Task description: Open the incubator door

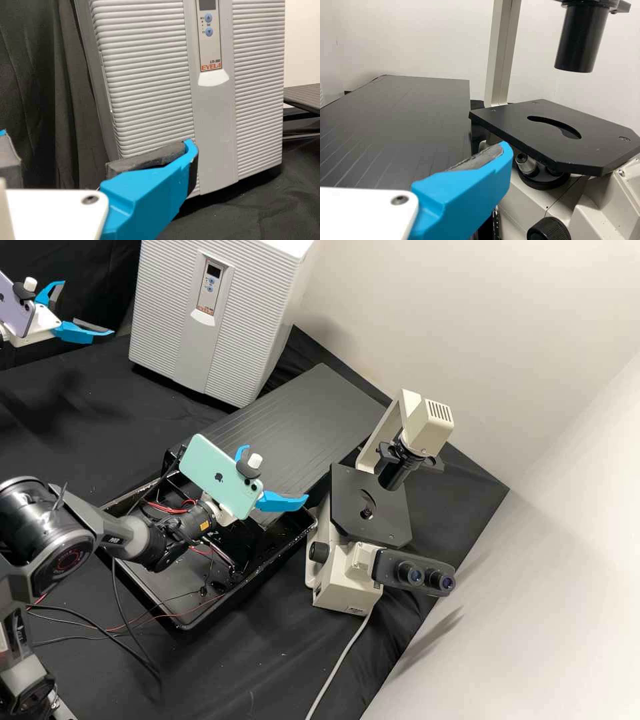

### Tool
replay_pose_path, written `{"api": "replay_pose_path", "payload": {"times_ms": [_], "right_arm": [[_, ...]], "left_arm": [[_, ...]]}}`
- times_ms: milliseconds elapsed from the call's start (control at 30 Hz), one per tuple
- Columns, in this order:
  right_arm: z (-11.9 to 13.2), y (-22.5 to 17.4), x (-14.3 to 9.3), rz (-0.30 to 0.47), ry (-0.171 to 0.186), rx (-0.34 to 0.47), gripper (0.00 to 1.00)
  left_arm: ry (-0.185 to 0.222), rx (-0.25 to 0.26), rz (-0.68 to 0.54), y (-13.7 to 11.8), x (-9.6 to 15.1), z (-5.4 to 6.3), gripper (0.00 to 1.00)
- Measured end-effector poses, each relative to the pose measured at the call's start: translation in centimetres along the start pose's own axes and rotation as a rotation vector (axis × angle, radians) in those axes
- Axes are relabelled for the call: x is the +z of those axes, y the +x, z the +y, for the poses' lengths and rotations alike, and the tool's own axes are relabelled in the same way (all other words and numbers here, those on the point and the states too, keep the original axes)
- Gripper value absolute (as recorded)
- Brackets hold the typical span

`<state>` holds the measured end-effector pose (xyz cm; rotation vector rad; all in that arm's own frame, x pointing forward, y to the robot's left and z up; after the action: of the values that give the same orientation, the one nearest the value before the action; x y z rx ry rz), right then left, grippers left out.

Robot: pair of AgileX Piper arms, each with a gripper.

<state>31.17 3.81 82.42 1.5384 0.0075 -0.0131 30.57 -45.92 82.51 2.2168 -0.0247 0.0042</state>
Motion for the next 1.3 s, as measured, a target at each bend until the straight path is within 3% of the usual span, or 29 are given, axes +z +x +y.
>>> {"api": "replay_pose_path", "payload": {"times_ms": [433,600,767,933,1133,1300], "right_arm": [[0.0,0.0,0.0,0.0,0.0,0.0,1.0],[0.0,0.0,0.0,0.0,0.0,0.0,1.0],[0.0,0.0,0.0,0.0,0.0,0.0,1.0],[0.0,0.0,0.0,0.0,0.0,0.0,1.0],[0.0,0.0,0.0,0.0,0.0,0.0,1.0],[0.0,0.0,0.0,0.0,0.0,0.0,1.0]], "left_arm": [[0.005,0.0,0.0,0.0,-0.1,0.0,1.0],[0.015,-0.021,0.0,0.1,-1.4,-0.4,1.0],[0.024,-0.043,-0.021,0.4,-3.9,-1.2,1.0],[0.043,-0.03,-0.014,1.2,-7.6,-1.6,1.0],[0.008,-0.004,-0.064,1.9,-11.3,-2.5,1.0],[0.003,0.018,-0.083,3.1,-13.9,-2.3,1.0]]}}
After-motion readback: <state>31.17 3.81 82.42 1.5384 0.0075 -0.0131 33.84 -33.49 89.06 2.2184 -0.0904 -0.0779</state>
